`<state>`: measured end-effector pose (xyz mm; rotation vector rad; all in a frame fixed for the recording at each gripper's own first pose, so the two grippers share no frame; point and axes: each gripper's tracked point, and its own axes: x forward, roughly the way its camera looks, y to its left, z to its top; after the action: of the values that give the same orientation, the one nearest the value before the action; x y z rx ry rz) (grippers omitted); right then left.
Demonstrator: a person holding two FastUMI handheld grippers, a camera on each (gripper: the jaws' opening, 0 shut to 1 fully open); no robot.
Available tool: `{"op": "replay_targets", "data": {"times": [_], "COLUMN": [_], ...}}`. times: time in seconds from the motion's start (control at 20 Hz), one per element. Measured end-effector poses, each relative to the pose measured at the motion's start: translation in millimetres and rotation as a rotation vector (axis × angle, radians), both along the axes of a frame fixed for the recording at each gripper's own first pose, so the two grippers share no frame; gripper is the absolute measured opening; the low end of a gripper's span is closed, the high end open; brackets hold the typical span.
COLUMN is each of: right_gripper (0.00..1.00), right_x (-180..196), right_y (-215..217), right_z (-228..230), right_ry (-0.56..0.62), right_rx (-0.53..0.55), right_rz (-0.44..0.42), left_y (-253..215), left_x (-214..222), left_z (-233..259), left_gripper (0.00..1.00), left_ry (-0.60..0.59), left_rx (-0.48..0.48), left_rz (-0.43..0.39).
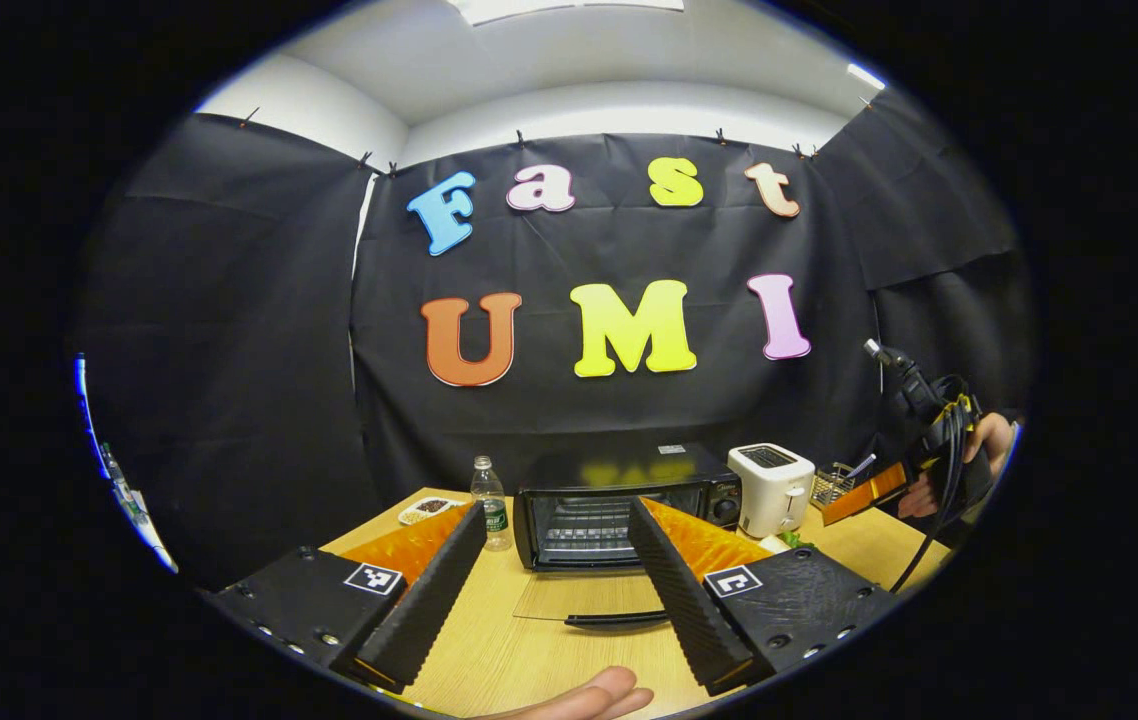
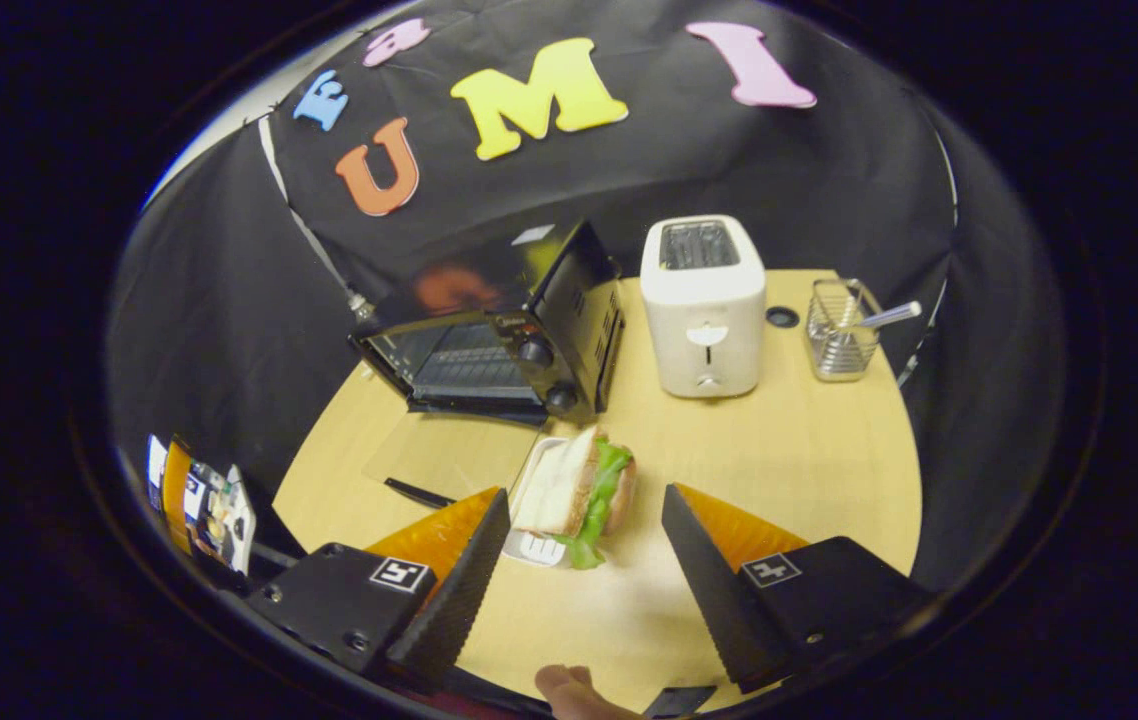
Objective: Open the electric oven with the left hand, put the food in, and close the electric oven.
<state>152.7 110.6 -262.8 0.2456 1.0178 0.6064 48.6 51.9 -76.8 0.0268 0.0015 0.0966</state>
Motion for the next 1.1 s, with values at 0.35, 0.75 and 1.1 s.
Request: {"op": "replay_targets", "data": {"times": [0.35,0.75,1.1], "right_gripper": [0.96,0.92,0.41], "right_x": [14.1,14.3,12.9], "right_y": [19.9,35.2,34.9], "right_z": [-45.8,-61.1,-67.4], "right_ry": [0.208,0.405,0.526], "right_rx": [0.082,0.219,0.306], "right_rz": [0.086,0.159,0.068], "left_y": [-8.2,9.0,13.2], "left_x": [12.7,10.7,-1.2], "left_z": [-19.1,-23.1,-22.0], "left_gripper": [0.95,0.95,0.95], "left_ry": [0.072,0.083,0.069], "left_rx": [-0.029,0.006,0.009], "left_rz": [-0.001,0.055,0.037]}}
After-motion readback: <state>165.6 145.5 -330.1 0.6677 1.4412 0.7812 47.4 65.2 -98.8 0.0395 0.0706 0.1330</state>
